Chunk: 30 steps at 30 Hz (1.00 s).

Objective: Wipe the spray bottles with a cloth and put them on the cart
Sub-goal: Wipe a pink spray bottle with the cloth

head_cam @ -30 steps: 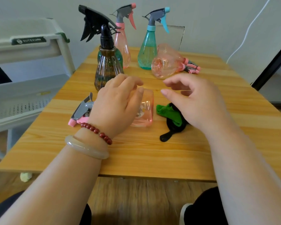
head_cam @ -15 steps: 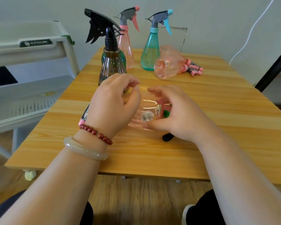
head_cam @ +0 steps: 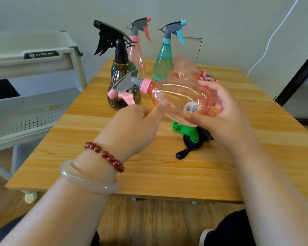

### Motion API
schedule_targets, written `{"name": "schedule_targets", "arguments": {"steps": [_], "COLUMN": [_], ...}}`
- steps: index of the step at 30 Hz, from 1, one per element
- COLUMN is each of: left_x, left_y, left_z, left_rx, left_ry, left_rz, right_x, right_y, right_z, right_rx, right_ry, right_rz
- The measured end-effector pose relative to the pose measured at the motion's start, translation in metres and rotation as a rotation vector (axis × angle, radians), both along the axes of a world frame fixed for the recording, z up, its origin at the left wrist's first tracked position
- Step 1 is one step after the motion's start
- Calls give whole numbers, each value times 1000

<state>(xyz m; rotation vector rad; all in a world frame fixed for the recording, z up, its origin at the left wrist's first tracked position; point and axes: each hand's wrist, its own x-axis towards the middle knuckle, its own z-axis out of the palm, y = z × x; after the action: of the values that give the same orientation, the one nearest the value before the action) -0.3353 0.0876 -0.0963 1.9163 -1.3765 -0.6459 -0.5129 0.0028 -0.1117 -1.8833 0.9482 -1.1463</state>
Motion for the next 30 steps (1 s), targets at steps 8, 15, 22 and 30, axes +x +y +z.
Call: {"name": "schedule_targets", "arguments": {"steps": [8,15,22,30], "left_x": [-9,-4,25,49], "left_y": [-12,-11,-18,-12], "left_z": [-15,-20,-30,-33], "left_rx": [-292,-442,-364,-405], "left_ry": [618,339,46,105], "left_rz": [40,41,91,240], "right_x": [20,28,33,39], "right_y": [15,16,14,8], "right_z": [-9,-17,-8,-21], "right_rx": [7,59,-192,-3], "right_ry": [40,155,626,1085], "right_rz": [98,187,-25,-128]}}
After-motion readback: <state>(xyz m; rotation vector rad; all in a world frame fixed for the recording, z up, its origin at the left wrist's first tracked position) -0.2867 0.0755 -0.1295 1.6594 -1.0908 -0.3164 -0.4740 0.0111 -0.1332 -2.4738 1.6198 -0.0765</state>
